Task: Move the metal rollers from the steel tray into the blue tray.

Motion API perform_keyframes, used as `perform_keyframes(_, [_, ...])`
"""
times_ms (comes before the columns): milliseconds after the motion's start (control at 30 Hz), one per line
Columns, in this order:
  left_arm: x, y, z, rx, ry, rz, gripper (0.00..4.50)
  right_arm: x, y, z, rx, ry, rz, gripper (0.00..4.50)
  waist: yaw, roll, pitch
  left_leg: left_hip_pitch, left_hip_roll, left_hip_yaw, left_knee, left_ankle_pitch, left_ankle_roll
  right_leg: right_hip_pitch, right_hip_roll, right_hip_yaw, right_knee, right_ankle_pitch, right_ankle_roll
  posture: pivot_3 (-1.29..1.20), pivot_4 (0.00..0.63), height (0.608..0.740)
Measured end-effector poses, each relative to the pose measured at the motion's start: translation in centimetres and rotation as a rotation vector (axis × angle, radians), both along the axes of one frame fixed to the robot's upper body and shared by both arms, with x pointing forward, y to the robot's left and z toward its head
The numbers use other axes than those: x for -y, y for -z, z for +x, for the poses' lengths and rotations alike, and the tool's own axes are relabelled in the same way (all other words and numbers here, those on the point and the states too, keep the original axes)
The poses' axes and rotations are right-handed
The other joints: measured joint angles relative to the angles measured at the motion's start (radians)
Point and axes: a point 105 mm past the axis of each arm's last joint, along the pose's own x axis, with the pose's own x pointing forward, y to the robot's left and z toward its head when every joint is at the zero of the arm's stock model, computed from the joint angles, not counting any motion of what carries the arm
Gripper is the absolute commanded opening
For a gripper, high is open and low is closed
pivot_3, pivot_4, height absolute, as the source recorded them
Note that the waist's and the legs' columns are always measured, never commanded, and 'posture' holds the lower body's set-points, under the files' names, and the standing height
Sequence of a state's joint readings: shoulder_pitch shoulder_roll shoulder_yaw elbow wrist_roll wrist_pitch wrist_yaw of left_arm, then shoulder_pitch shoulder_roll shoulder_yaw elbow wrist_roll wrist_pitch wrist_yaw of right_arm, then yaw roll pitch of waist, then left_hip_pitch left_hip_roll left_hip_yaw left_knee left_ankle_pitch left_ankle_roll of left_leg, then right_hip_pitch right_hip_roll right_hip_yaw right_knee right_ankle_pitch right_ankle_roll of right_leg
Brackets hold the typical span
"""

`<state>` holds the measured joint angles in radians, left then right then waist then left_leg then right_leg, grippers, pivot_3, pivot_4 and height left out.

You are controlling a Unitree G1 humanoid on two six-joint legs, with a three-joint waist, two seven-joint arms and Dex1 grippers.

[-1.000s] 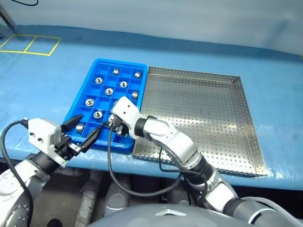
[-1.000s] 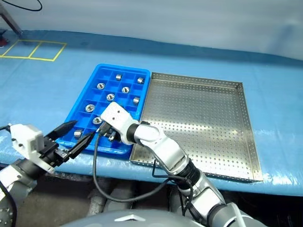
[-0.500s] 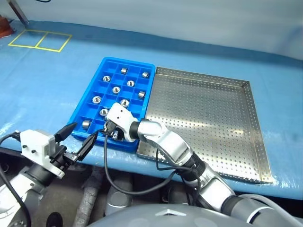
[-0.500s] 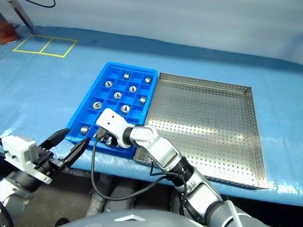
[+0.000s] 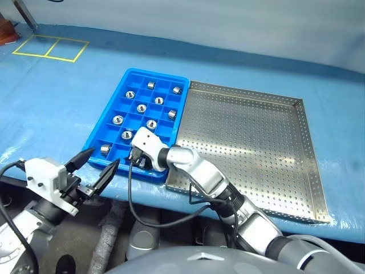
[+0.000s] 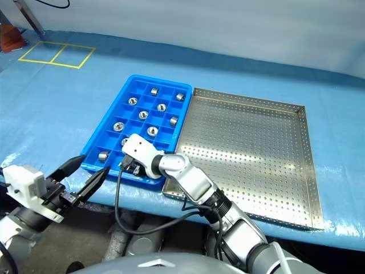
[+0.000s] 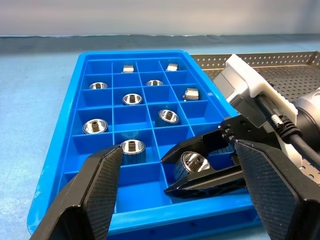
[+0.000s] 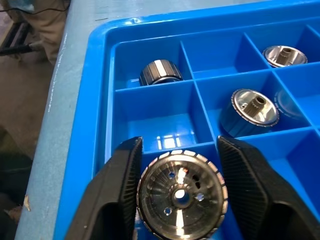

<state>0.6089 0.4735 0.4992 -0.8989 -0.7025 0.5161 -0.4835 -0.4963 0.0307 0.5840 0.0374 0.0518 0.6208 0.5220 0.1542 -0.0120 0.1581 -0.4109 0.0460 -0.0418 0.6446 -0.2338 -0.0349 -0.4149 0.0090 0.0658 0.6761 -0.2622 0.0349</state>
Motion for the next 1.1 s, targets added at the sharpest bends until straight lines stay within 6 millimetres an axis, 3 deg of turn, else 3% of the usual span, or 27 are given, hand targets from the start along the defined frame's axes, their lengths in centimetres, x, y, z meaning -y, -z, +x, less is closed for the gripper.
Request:
perform_keyframes(67, [0.0, 0.0, 0.1, 0.005, 0.008, 0.003, 3.99, 0.1, -0.1, 0.2, -0.001, 0.009, 0.005, 4.03, -0.001, 0.0, 0.0, 0.0, 0.0, 0.0, 0.0, 0.0, 0.0, 0.0, 0.0, 0.0, -0.001, 0.0, 0.0, 0.41, 0.15, 0.74])
perform_keyframes(267, [0.5, 0.1, 1.2, 0.027, 0.055, -0.003, 3.99, 0.7, -1.7, 0.3, 0.006, 0.031, 0.087, 4.03, -0.008, 0.001, 0.0, -0.001, 0.0, 0.0, 0.0, 0.0, 0.0, 0.0, 0.0, 0.0, -0.001, 0.0, 0.0, 0.32, 0.15, 0.74])
perform_keyframes(400, [1.3, -0.2, 3.8, 0.067, 0.081, -0.006, 3.99, 3.5, -6.2, 1.6, 0.113, 0.179, 0.254, 4.03, -0.012, 0.001, 0.001, -0.001, 0.0, -0.001, 0.001, 0.0, -0.001, 0.001, 0.0, -0.001, -0.001, 0.0, 0.001, 0.23, 0.15, 0.74])
perform_keyframes(500, [1.9, -0.4, 5.9, 0.089, 0.087, -0.007, 3.99, 7.3, -7.5, 2.2, 0.197, 0.312, 0.29, 4.03, -0.028, 0.001, 0.0, -0.001, -0.001, 0.0, 0.001, 0.0, -0.001, 0.001, 0.0, 0.0, -0.002, 0.001, 0.002, 0.16, 0.15, 0.74])
perform_keyframes(633, [3.8, -1.0, 9.0, 0.108, 0.129, -0.013, 3.99, 12.3, -6.1, 2.1, 0.216, 0.487, 0.223, 4.03, -0.062, 0.0, 0.0, -0.002, -0.001, 0.0, 0.002, 0.0, 0.0, 0.001, 0.0, 0.001, -0.002, 0.005, 0.008, 0.06, 0.15, 0.74])
perform_keyframes(767, [7.4, -1.5, 10.6, 0.107, 0.252, -0.013, 3.99, 16.4, -4.3, 0.8, 0.205, 0.626, 0.152, 4.03, -0.125, 0.0, 0.0, -0.001, -0.001, 0.002, 0.001, 0.0, 0.0, 0.001, 0.0, 0.003, -0.002, 0.007, 0.007, -0.01, 0.15, 0.74])
perform_keyframes(900, [10.3, -1.2, 11.3, 0.088, 0.367, 0.007, 3.99, 19.2, -2.6, -1.3, 0.195, 0.733, 0.08, 4.03, -0.18, 0.0, 0.0, -0.001, -0.001, 0.001, 0.001, -0.001, 0.001, 0.0, 0.001, 0.003, -0.001, 0.006, 0.007, -0.08, 0.15, 0.74])
perform_keyframes(1100, [12.4, -0.4, 11.0, 0.056, 0.491, 0.028, 3.99, 20.8, -2.0, -3.4, 0.199, 0.806, 0.059, 4.03, -0.229, 0.001, 0.0, 0.0, -0.001, 0.002, 0.002, -0.001, 0.001, 0.001, 0.001, 0.005, 0.001, 0.004, 0.01, -0.13, 0.15, 0.74])
